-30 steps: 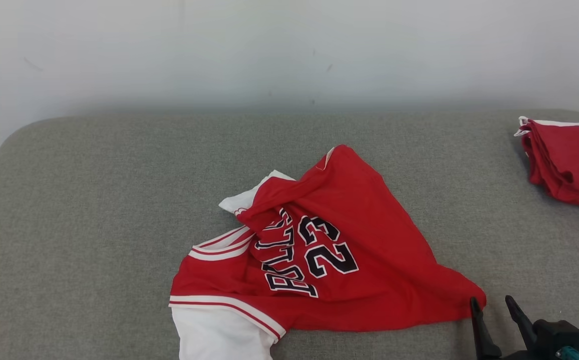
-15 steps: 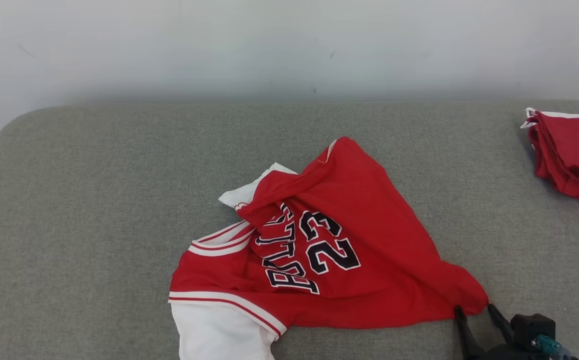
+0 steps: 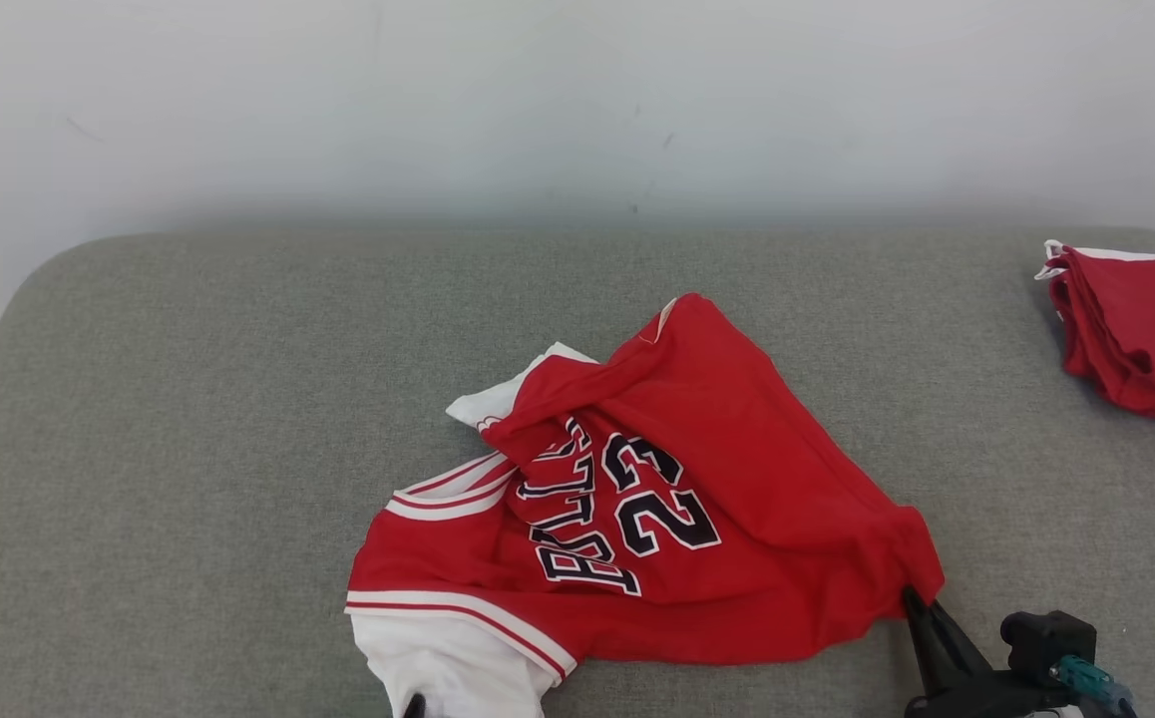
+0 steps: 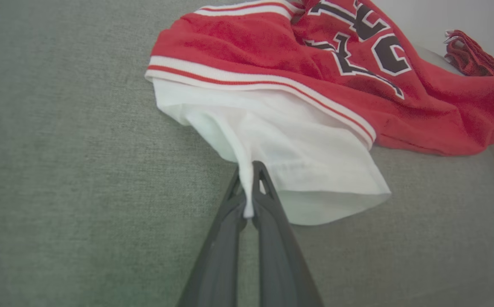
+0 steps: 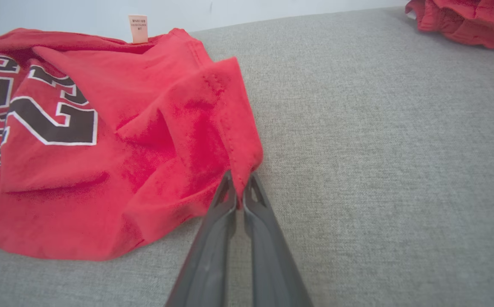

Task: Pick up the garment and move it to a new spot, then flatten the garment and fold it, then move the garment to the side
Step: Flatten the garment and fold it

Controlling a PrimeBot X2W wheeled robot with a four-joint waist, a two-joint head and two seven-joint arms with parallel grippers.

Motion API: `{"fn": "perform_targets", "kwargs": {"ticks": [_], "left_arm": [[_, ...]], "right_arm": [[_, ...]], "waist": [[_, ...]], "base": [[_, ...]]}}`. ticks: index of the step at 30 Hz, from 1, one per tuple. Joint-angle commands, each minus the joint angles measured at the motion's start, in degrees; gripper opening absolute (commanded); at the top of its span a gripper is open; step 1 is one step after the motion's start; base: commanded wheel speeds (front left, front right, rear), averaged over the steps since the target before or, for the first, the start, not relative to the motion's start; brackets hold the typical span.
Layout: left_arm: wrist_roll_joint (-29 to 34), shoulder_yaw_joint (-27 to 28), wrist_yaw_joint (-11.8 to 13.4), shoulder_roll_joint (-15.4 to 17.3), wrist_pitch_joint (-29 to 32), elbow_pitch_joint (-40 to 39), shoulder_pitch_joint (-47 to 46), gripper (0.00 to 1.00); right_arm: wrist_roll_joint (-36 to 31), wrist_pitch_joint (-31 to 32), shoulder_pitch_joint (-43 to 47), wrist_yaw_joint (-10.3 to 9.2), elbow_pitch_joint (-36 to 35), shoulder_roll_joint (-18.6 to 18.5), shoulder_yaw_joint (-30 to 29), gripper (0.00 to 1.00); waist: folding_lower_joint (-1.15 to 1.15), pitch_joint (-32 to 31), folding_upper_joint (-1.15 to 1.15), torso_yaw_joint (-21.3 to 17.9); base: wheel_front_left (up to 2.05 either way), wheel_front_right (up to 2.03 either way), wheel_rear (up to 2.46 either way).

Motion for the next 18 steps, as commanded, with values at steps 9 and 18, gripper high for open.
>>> {"fn": "perform_targets", "kwargs": {"ticks": [9, 18], "left_arm": [[0.5, 3.5, 0.2, 4.4, 0.9, -12.6, -6.2, 0.00], [-0.8, 1.3, 0.1, 12.8, 11.4, -19.2, -34.0, 0.00]], "right_arm": [[5.3, 0.2, -3.2, -0.13, -9.1, -2.5, 4.5, 0.00], [8.7, 7.2, -25.1, -0.13, -14.8, -3.3, 6.5, 0.00]], "waist": [[0.00, -0.1, 0.00, -0.8], [0.00, 10.0, 0.00, -2.8]], "base": [[0.00, 0.00, 0.00], [0.00, 0.00, 0.00]]}}
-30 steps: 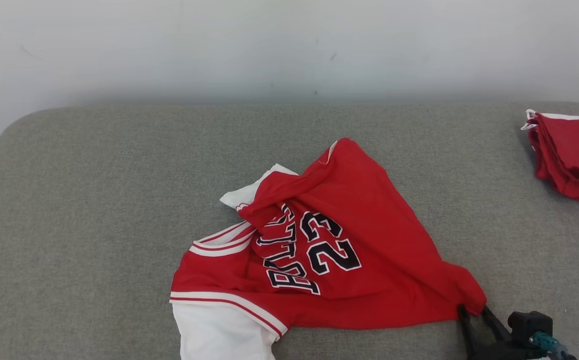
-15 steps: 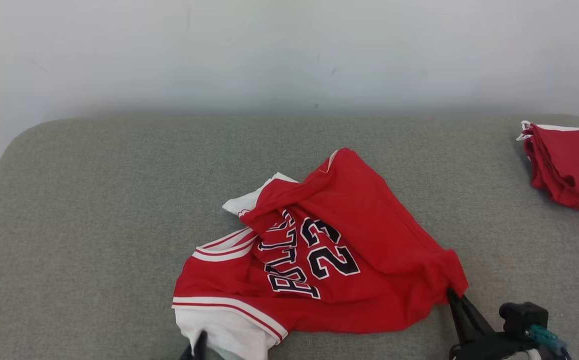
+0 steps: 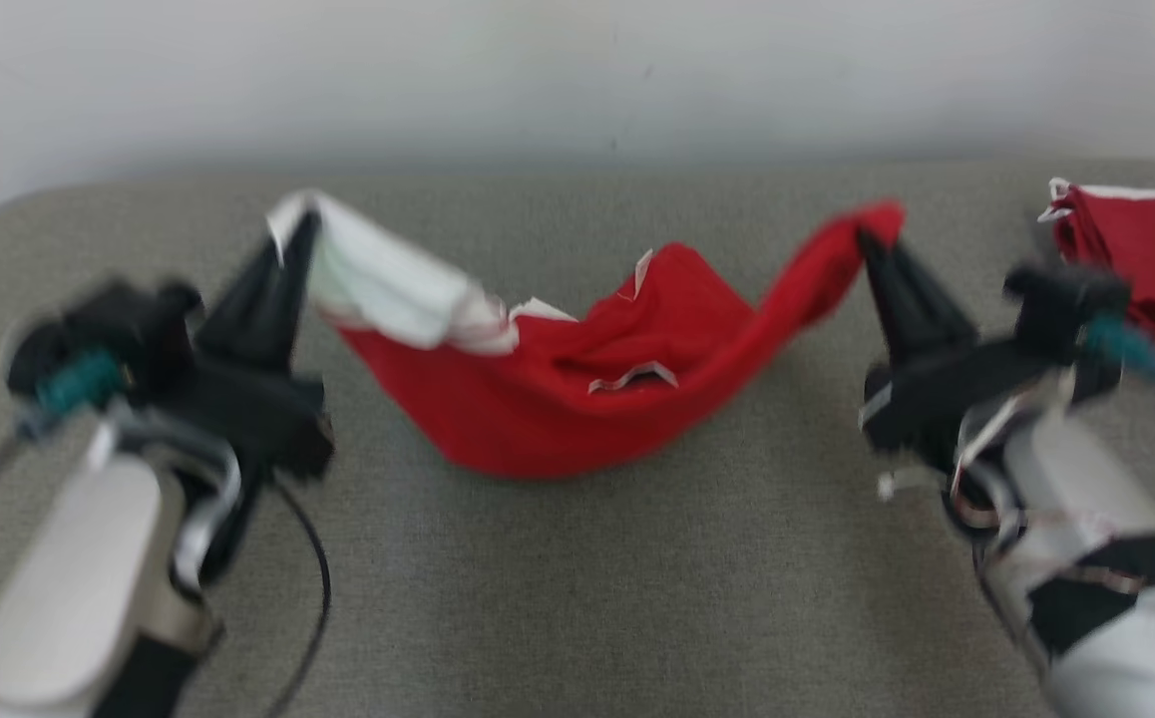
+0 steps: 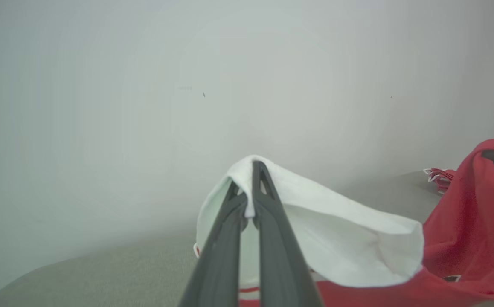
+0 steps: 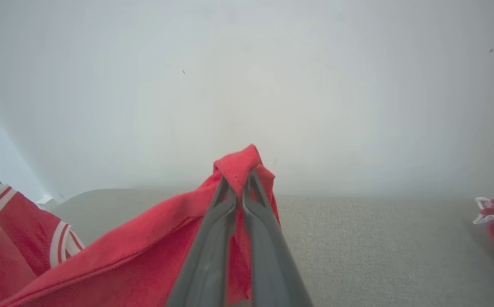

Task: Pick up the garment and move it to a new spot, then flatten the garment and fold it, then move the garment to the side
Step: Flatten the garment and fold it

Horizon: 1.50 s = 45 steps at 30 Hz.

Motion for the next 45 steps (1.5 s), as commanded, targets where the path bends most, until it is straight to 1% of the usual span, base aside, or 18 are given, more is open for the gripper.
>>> {"fn": "perform_targets", "kwargs": {"ticks": [1, 4, 6, 8, 10, 13, 17, 18, 23, 27, 28, 31, 36, 39, 45], "left_arm": [[-1.3, -0.3, 0.1, 0.7, 0.9, 0.0, -4.5, 0.00], [-2.7, -1.5, 0.1, 2.8, 3.4, 1.6, -16.1, 0.00], [-4.7, -1.7, 0.1, 3.4, 4.9, 3.5, -23.6, 0.00], [-5.0, -2.3, 0.1, 4.3, 6.0, 5.6, -31.6, 0.00], [-5.2, -3.6, 0.1, 5.2, 6.9, 8.1, -39.7, 0.00], [-6.6, -3.5, 0.1, 4.6, 7.4, 13.3, -50.7, 0.00], [-6.1, -4.5, 0.1, 3.7, 5.9, 20.8, -64.2, 0.00], [-6.1, -4.5, 0.1, 3.7, 5.9, 20.8, -64.2, 0.00], [-5.9, -7.5, 0.1, 1.8, 3.1, 27.7, -75.5, 0.00], [-5.9, -9.5, 0.1, 0.8, 1.2, 32.6, -82.3, 0.00], [-6.5, -9.3, 0.1, 0.3, 0.3, 33.8, -83.6, 0.00], [-5.9, -10.5, 0.1, -0.8, -2.4, 37.1, -87.0, 0.00], [-6.5, -11.6, 0.1, -2.7, -5.5, 41.8, -91.3, 0.00], [-6.5, -13.3, 0.1, -3.8, -6.3, 43.9, -92.7, 0.00], [-6.9, -15.3, 0.1, -4.6, -7.7, 47.5, -96.4, 0.00]], "right_arm": [[1.0, 1.2, -3.8, -0.13, 0.0, 0.0, -0.5, 0.00], [2.7, 4.6, -13.5, -0.13, 1.2, 0.3, -1.6, 0.00], [4.3, 7.1, -19.9, -0.12, 2.7, 1.3, -3.0, 0.00], [5.2, 9.2, -27.0, -0.13, 4.5, 1.4, -4.7, 0.00], [6.2, 11.5, -34.2, -0.12, 6.8, 2.6, -6.1, 0.00], [6.8, 14.1, -44.9, -0.12, 11.3, 3.5, -9.0, 0.00], [5.5, 14.9, -56.5, -0.12, 17.1, 4.3, -12.2, 0.00], [5.5, 14.9, -56.5, -0.12, 17.1, 4.3, -12.2, 0.00], [3.0, 14.1, -66.8, -0.12, 24.0, 4.4, -15.9, 0.00], [0.3, 12.8, -73.3, -0.12, 28.3, 4.5, -17.0, 0.00], [-0.2, 12.4, -74.5, -0.12, 29.2, 4.4, -17.2, 0.00], [-1.9, 11.3, -77.3, -0.12, 32.2, 4.4, -17.4, 0.00], [-3.6, 9.6, -80.7, -0.12, 36.2, 4.7, -17.2, 0.00], [-4.2, 8.8, -81.8, -0.12, 38.0, 4.9, -16.8, 0.00], [-5.1, 7.1, -84.8, -0.12, 41.1, 4.5, -16.3, 0.00]], "waist": [[-0.01, 6.4, 0.00, -1.3], [-0.01, 11.3, 0.00, -1.9], [-0.01, 14.5, 0.00, -2.4], [-0.01, 17.4, 0.00, -2.7], [-0.01, 20.2, 0.00, -3.1], [-0.01, 23.5, 0.00, -3.2], [-0.01, 27.1, 0.00, -3.3], [-0.01, 27.1, 0.00, -3.3], [-0.01, 29.7, 0.00, -2.8], [-0.01, 30.7, 0.00, -2.4], [-0.01, 30.9, 0.00, -2.3], [-0.01, 31.4, 0.00, -2.1], [-0.01, 31.8, 0.00, -1.7], [-0.01, 32.0, 0.00, -1.5], [-0.01, 32.1, 0.00, -1.7]], "base": [[0.00, 0.00, 0.00], [0.00, 0.00, 0.00], [0.00, 0.00, 0.00], [0.00, 0.00, 0.00], [0.00, 0.00, 0.00], [0.00, 0.00, 0.00], [0.00, 0.00, 0.00], [0.00, 0.00, 0.00], [0.00, 0.00, 0.00], [0.00, 0.00, 0.00], [0.00, 0.00, 0.00], [0.00, 0.00, 0.00], [0.00, 0.00, 0.00], [0.00, 0.00, 0.00], [0.00, 0.00, 0.00]]}}
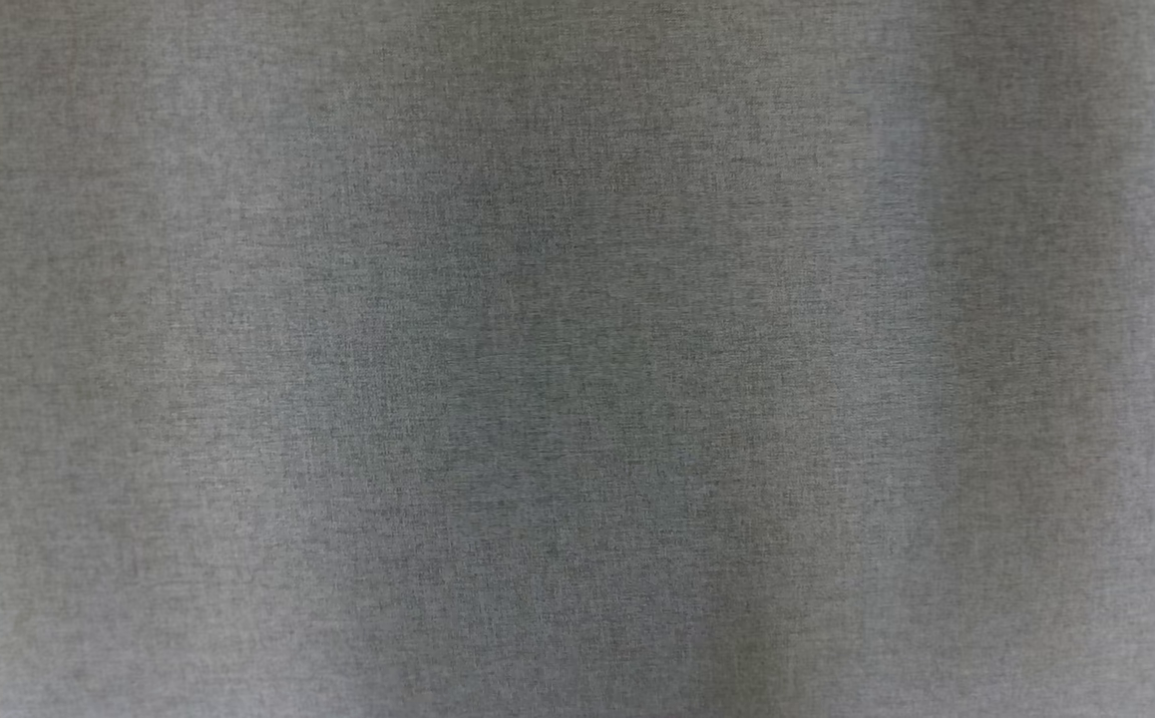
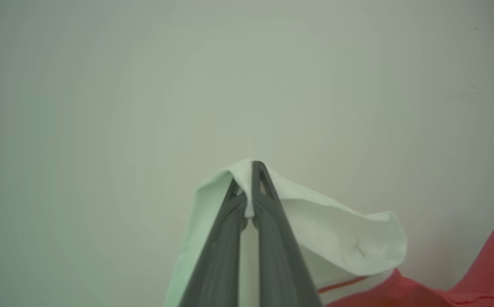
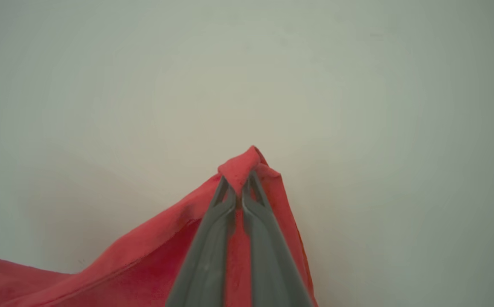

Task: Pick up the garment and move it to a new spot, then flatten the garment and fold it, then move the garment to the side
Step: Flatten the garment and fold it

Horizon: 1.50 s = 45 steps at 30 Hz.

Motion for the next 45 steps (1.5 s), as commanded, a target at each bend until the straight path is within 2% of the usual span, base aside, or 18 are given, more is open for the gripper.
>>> {"fn": "perform_targets", "kwargs": {"ticks": [1, 15, 24, 26, 30, 33, 39, 45], "left_arm": [[-0.6, -0.3, 0.1, -0.5, -0.6, 0.8, -1.8, 0.00], [-2.7, -3.9, 0.1, -1.4, -2.4, 5.0, -4.3, 0.00], [-7.3, -4.4, 0.1, -0.6, -3.9, 2.3, 3.4, 0.00], [-9.0, -2.7, 0.1, 0.3, -4.0, -1.0, 8.7, 0.00], [-7.6, -0.1, 0.3, 1.5, -3.9, -8.2, 19.3, 0.00], [-7.0, 3.6, 1.4, 2.3, -4.0, -14.6, 28.0, 0.00], [-5.3, 9.0, 4.1, 3.6, -4.0, -27.0, 45.8, 0.00], [-4.7, 10.9, 6.9, 4.5, -4.0, -38.5, 63.5, 0.00]], "right_arm": [[-0.4, -0.8, -1.4, -0.11, 0.7, -0.2, 0.1, 0.00], [-0.9, -3.2, -4.1, -0.11, 3.8, 0.3, 0.6, 0.00], [0.6, -5.2, 2.1, -0.11, 3.8, 0.5, 2.8, 0.00], [2.2, -6.6, 6.5, -0.11, 2.6, 1.5, 3.7, 0.00], [5.4, -7.1, 13.7, -0.11, -0.7, 2.8, 5.6, 0.00], [8.2, -7.3, 20.8, -0.11, -4.2, 3.1, 7.7, 0.00], [14.5, -7.6, 36.0, -0.11, -12.3, 1.7, 10.4, 0.00], [18.4, -7.9, 52.4, -0.11, -20.7, -0.1, 13.0, 0.00]], "waist": [[0.00, -0.1, -0.01, -0.2], [0.00, 0.6, -0.01, -1.0], [0.00, -0.8, -0.01, -0.8], [0.00, -3.0, -0.01, -0.7], [0.00, -6.8, -0.01, -0.8], [0.00, -10.2, -0.01, -0.7], [0.00, -15.9, -0.01, -1.7], [0.00, -21.4, -0.01, -2.0]], "base": [[0.00, 0.00, 0.00], [0.00, 0.00, 0.00], [0.00, 0.00, 0.00], [0.00, 0.00, 0.00], [0.00, 0.00, 0.00], [0.00, 0.00, 0.00], [0.00, 0.00, 0.00], [0.00, 0.00, 0.00]]}}
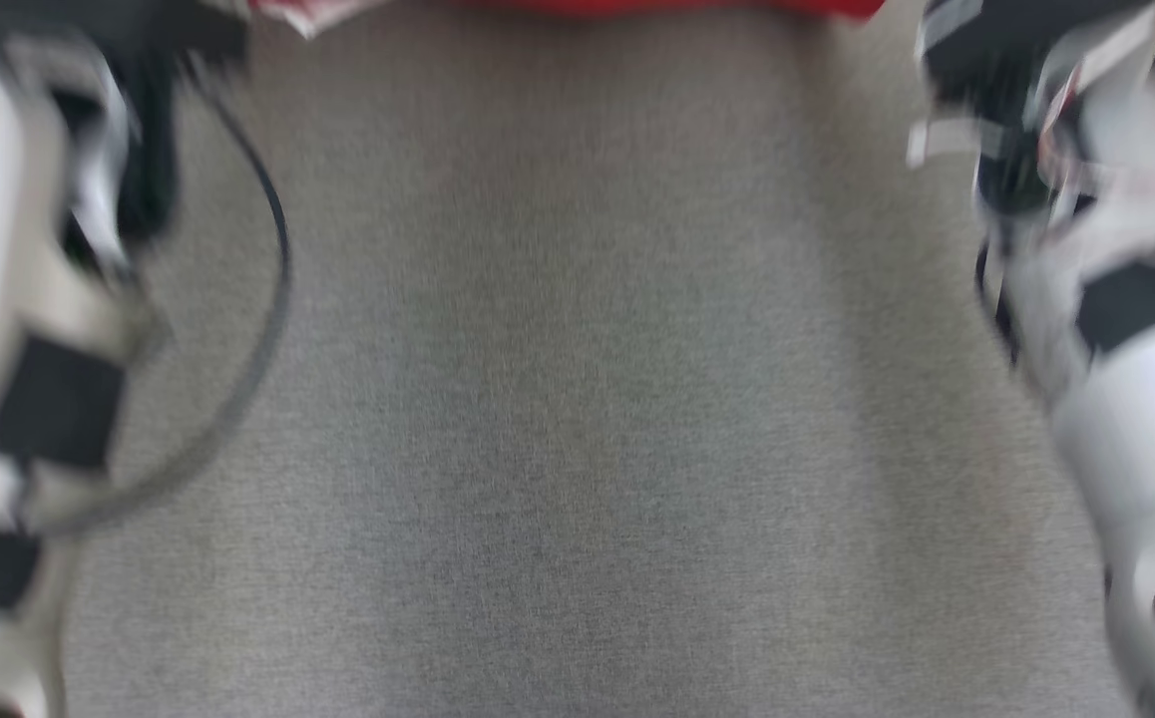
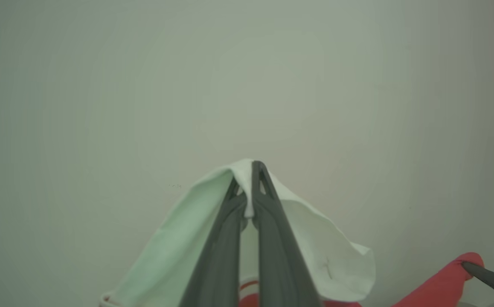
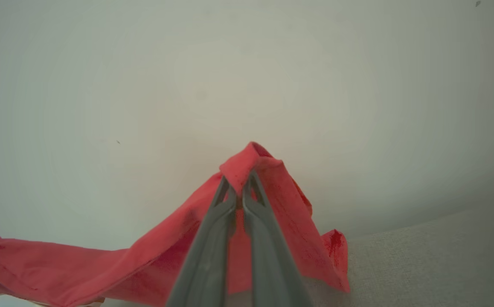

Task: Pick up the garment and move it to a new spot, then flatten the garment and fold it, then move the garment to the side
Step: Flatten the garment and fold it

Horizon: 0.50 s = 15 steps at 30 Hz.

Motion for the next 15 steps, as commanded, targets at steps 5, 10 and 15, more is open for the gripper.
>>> {"fn": "perform_targets", "kwargs": {"ticks": [5, 10, 15], "left_arm": [[-0.6, 0.1, 3.5, 0.7, -0.1, -9.0, 14.9, 0.00], [-2.3, -0.2, 6.8, 0.8, 0.0, -16.6, 29.4, 0.00], [-3.7, -0.5, 9.4, -0.2, -0.1, -21.8, 42.5, 0.00]], "right_arm": [[3.2, 0.3, 15.0, -0.11, -7.7, -1.9, -0.2, 0.00], [4.0, 1.8, 28.7, -0.11, -14.9, -2.7, -1.4, 0.00], [3.4, 3.8, 40.6, -0.11, -20.6, -2.7, -4.4, 0.00]], "waist": [[0.01, -7.8, 0.01, 0.0], [0.01, -10.3, 0.01, 0.2], [0.01, -12.2, 0.01, 0.7]], "base": [[0.00, 0.00, 0.00], [0.00, 0.00, 0.00], [0.00, 0.00, 0.00]]}}
